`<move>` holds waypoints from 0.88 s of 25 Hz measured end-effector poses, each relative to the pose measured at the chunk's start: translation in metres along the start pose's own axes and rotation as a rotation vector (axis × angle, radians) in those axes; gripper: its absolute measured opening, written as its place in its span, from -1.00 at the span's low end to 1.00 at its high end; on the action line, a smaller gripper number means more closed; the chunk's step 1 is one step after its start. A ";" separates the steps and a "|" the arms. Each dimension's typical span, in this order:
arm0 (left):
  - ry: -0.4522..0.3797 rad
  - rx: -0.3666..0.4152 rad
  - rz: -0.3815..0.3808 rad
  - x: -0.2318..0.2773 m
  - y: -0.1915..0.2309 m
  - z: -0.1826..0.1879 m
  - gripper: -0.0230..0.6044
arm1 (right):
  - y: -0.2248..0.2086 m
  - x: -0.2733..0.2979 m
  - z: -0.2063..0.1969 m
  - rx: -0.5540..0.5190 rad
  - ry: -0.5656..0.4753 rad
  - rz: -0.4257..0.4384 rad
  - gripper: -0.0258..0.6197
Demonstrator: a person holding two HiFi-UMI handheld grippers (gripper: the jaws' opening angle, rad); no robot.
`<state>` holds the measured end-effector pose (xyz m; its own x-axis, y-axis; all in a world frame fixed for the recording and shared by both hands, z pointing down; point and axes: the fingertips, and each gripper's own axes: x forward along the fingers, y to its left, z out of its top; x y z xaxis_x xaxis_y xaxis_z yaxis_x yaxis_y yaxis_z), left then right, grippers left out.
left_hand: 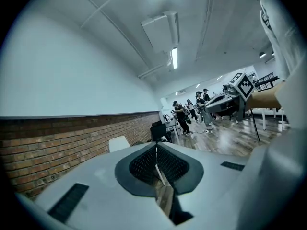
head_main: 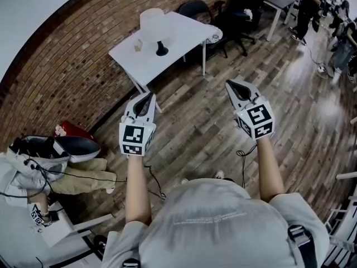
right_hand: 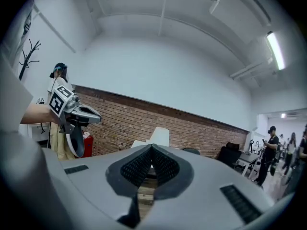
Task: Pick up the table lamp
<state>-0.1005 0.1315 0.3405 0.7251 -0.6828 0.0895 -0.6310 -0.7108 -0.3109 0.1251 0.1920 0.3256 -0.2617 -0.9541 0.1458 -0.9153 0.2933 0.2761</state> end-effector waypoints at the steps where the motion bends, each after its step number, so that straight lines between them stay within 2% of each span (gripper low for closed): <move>1: 0.007 0.000 0.002 0.002 -0.001 -0.001 -0.88 | 0.000 0.001 -0.002 0.003 0.003 0.022 -0.92; 4: 0.024 -0.006 0.009 0.008 -0.003 -0.002 -0.88 | 0.003 0.004 -0.007 -0.007 0.013 0.091 -0.92; 7: 0.034 -0.013 0.013 0.015 -0.013 -0.005 -0.88 | 0.001 0.003 -0.018 -0.024 0.025 0.126 -0.92; 14: 0.072 -0.037 0.022 0.040 -0.034 -0.005 -0.88 | -0.039 0.004 -0.032 -0.032 0.012 0.102 -0.91; 16: 0.082 -0.041 0.026 0.049 -0.042 -0.005 -0.88 | -0.052 0.004 -0.037 -0.021 0.007 0.101 -0.82; 20: 0.103 -0.049 0.039 0.061 -0.053 -0.006 -0.88 | -0.066 0.008 -0.053 0.013 0.039 0.145 -0.47; 22: 0.112 -0.057 0.045 0.065 -0.056 -0.007 -0.88 | -0.069 0.010 -0.060 0.009 0.058 0.161 -0.36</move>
<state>-0.0197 0.1253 0.3700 0.6626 -0.7263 0.1828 -0.6790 -0.6856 -0.2627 0.2041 0.1657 0.3651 -0.3875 -0.8895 0.2421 -0.8658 0.4414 0.2358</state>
